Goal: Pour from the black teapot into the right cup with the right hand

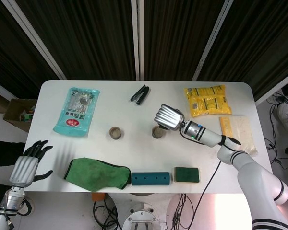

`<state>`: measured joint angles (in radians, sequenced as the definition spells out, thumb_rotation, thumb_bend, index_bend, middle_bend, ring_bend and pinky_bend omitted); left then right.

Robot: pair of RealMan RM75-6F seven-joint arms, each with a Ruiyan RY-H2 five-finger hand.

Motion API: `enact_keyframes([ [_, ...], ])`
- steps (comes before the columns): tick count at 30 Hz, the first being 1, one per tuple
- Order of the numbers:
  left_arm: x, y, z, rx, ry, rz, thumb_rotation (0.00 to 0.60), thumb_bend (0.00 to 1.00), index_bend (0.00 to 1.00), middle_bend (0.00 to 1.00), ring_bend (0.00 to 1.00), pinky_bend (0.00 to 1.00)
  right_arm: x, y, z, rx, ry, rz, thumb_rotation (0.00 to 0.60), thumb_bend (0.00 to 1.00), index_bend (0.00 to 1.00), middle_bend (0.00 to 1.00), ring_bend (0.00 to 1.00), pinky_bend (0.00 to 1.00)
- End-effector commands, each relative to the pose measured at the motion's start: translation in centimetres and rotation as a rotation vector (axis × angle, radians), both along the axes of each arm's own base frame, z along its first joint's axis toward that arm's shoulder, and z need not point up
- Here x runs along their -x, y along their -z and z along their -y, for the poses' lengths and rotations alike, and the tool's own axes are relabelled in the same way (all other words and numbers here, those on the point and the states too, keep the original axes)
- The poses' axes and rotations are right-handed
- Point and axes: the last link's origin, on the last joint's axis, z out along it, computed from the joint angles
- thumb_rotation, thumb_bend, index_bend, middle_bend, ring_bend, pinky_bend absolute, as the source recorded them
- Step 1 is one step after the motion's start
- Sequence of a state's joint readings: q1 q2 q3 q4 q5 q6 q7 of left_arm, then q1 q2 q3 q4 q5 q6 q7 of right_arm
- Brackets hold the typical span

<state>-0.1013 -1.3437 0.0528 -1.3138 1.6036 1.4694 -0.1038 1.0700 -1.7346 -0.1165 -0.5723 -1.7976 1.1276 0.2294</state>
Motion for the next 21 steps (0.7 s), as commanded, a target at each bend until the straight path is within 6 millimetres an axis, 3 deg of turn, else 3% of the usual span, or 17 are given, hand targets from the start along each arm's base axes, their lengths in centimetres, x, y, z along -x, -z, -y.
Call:
enact_keyframes([
  [1, 0.07, -0.04, 0.06, -0.002, -0.002, 0.001, 0.600, 0.13, 0.22, 0.09, 0.07, 0.23, -0.10, -0.01, -0.01, 0.002, -0.004, -0.006, 0.513, 0.39, 1.00, 1.00, 1.00, 0.84],
  [21, 0.15, -0.11, 0.11, -0.004, -0.001, 0.002, 0.600, 0.13, 0.22, 0.09, 0.07, 0.23, -0.15, 0.07, -0.02, 0.016, -0.019, -0.057, 0.513, 0.39, 1.00, 1.00, 1.00, 0.84],
])
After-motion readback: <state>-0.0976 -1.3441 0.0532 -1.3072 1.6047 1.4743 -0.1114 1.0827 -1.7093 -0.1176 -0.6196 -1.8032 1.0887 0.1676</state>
